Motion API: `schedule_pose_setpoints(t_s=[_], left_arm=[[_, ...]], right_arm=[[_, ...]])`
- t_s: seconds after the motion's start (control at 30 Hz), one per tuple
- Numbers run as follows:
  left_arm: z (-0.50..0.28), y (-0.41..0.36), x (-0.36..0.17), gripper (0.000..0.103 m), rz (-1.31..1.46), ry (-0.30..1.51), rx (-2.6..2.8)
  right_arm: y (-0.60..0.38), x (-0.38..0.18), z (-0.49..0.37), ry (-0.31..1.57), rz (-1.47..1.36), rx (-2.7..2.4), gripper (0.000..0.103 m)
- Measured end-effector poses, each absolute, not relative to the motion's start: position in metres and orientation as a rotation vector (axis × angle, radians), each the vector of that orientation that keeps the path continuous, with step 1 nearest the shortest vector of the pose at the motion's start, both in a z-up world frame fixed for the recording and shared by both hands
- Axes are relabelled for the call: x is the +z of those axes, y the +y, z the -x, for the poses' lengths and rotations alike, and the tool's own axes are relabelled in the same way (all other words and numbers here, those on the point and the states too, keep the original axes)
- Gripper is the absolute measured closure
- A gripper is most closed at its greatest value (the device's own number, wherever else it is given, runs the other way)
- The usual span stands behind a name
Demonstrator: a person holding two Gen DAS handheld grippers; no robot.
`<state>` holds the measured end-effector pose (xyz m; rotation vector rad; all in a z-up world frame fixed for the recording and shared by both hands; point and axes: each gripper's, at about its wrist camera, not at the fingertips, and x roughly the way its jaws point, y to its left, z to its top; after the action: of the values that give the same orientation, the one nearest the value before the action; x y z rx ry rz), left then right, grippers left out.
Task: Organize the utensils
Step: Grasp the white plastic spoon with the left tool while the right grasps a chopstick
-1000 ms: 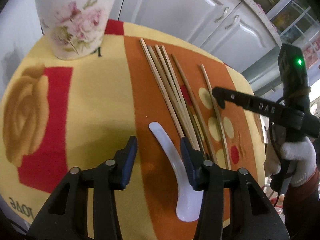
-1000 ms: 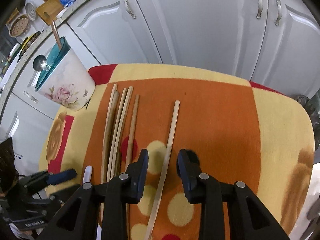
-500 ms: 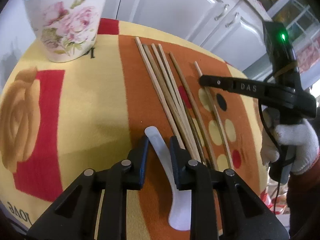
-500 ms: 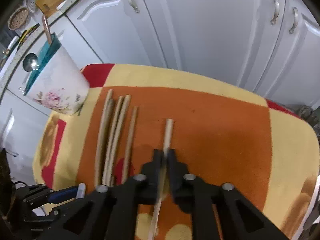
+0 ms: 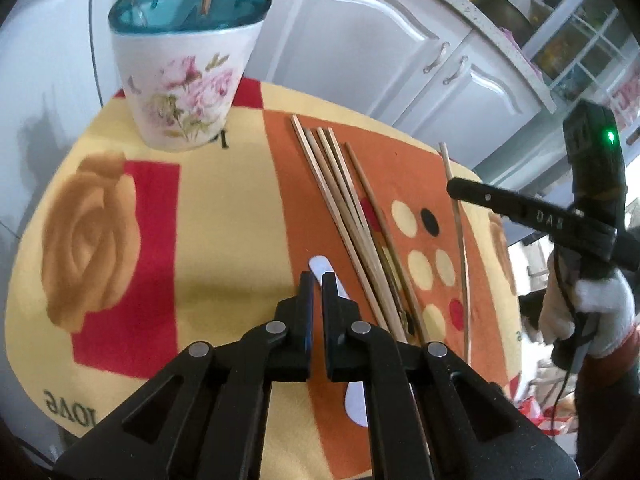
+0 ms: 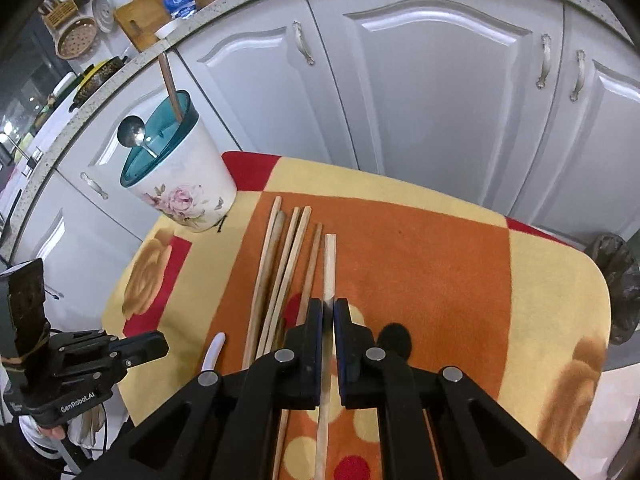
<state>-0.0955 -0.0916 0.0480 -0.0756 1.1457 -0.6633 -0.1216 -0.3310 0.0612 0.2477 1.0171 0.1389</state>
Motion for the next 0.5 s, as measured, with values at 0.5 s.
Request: schedule_pose_setpoints(t_s=[0.5], left_arm=[[0.09,-0.138,0.013,0.087,0.072,1.238,-0.693]], right_arm=[[-0.331,0.072,0.137,0.995,-0.249,0.141,0.098]])
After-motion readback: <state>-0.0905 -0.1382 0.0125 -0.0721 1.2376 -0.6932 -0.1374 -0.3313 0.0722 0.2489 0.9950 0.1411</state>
